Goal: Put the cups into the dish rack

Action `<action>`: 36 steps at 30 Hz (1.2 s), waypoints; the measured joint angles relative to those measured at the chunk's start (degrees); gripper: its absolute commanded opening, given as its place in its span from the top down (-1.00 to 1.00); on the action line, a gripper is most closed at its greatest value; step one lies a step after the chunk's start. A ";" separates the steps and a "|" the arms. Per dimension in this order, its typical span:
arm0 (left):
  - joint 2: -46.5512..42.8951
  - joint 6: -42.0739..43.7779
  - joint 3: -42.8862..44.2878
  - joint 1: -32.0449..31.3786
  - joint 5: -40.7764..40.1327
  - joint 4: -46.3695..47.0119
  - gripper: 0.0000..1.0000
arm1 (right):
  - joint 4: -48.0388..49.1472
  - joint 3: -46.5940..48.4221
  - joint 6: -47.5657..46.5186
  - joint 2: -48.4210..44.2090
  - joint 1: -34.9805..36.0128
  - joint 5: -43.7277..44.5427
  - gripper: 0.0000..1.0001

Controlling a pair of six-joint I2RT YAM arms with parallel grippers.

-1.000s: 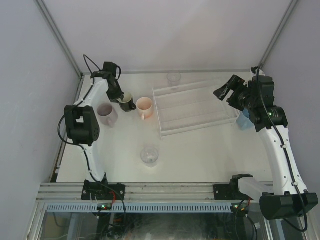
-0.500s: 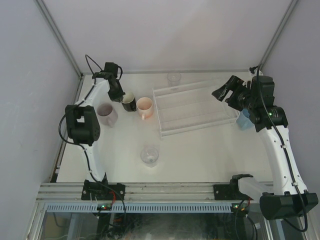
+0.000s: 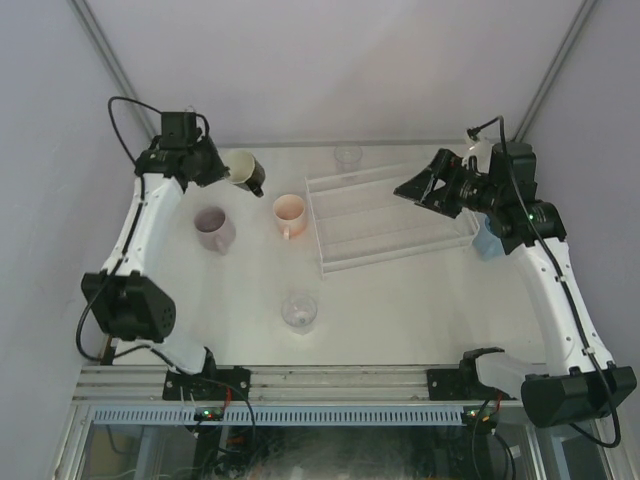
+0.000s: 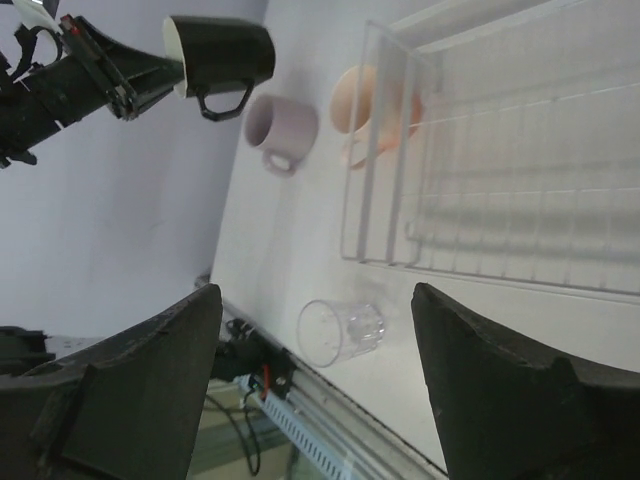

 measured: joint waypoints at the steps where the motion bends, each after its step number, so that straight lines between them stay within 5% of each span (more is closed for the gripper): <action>1: -2.78 -0.09 -1.46 0.00 1.09 1.42 1.00 | 0.33 0.00 0.61 0.44 0.44 -1.40 -0.53; 9: -21.44 -8.68 -21.62 -0.55 13.73 21.22 1.00 | 14.47 -3.87 14.36 1.57 3.89 -14.62 -0.45; 15: -23.69 -20.33 -33.38 -5.86 17.92 40.39 1.00 | 24.79 -6.05 24.81 1.86 8.13 -19.69 -0.44; 25: -15.87 -40.37 -34.67 -18.62 19.89 72.52 0.99 | 37.29 -13.11 34.42 1.92 10.93 -20.46 -0.38; 36: -13.22 -46.58 -35.21 -23.98 18.75 84.04 1.00 | 49.86 -16.37 42.23 1.92 9.55 -19.47 -0.36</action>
